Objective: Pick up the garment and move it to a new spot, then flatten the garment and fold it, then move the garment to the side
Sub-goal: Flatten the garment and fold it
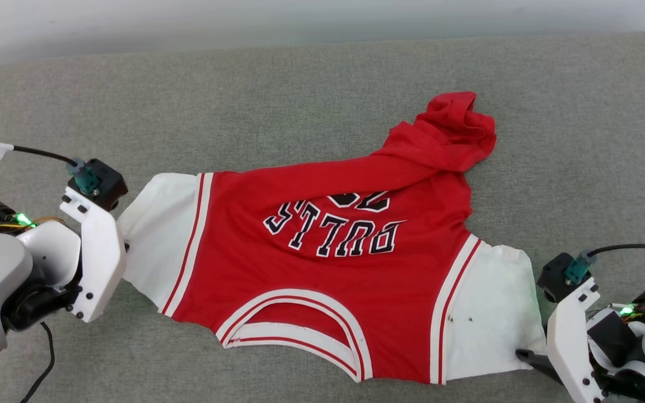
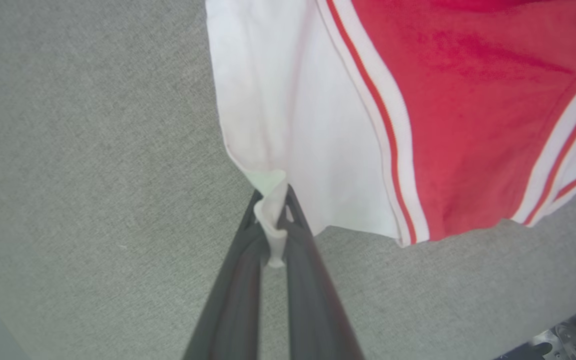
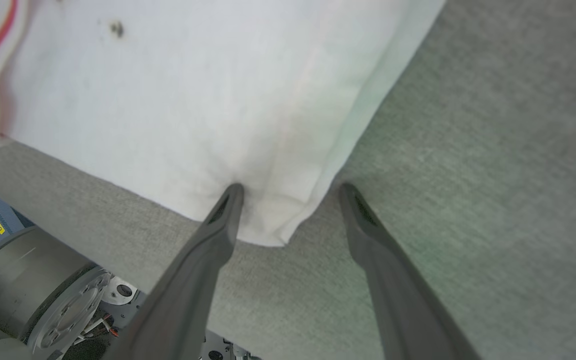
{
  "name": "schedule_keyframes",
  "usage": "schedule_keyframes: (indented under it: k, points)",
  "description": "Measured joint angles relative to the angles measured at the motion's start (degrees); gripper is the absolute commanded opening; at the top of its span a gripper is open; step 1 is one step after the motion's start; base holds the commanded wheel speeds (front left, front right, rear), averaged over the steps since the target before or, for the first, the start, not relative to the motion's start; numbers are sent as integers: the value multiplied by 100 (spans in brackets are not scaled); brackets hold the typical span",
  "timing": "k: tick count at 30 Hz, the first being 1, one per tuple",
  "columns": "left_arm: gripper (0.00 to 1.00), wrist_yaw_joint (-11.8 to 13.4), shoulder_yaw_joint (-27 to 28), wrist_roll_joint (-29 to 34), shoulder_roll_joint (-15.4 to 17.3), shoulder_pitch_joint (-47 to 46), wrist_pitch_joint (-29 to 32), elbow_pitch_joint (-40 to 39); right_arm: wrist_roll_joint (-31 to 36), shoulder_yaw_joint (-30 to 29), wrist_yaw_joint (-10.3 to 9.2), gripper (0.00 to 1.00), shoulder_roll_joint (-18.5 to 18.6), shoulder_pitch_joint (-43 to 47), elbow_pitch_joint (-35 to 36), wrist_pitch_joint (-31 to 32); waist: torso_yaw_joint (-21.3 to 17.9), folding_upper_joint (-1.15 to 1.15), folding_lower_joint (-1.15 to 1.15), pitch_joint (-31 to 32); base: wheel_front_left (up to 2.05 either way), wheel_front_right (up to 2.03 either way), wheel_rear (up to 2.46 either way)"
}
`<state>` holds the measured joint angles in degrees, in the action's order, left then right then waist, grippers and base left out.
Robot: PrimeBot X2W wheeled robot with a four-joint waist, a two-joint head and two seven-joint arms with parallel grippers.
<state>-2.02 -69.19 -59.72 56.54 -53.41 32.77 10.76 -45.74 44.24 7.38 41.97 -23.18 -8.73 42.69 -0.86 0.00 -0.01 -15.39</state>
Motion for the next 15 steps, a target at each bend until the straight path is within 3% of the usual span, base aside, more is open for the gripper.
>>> schedule_keyframes:
  k: [1,2,3,10,15]
  points:
    - [0,-2,-1,-1,-8,1,-23,10,27,67,0,56,4,-21,-29,-101,-3,0,0,8,0,0,0]
    - [0,-9,-4,-3,-16,3,-29,24,59,134,0,6,14,-36,-41,-209,-9,0,0,26,0,0,0]
    - [0,-23,-9,-4,-20,15,-49,37,91,194,0,0,30,-48,-52,-324,-16,0,0,53,0,0,0]
    - [0,-76,-38,-98,-9,274,-320,21,185,480,5,0,232,-97,216,-972,-60,0,0,441,0,0,0]
    - [0,-75,-9,-118,120,419,-572,-359,186,196,13,0,664,26,744,-1351,-79,0,1,819,0,0,0]
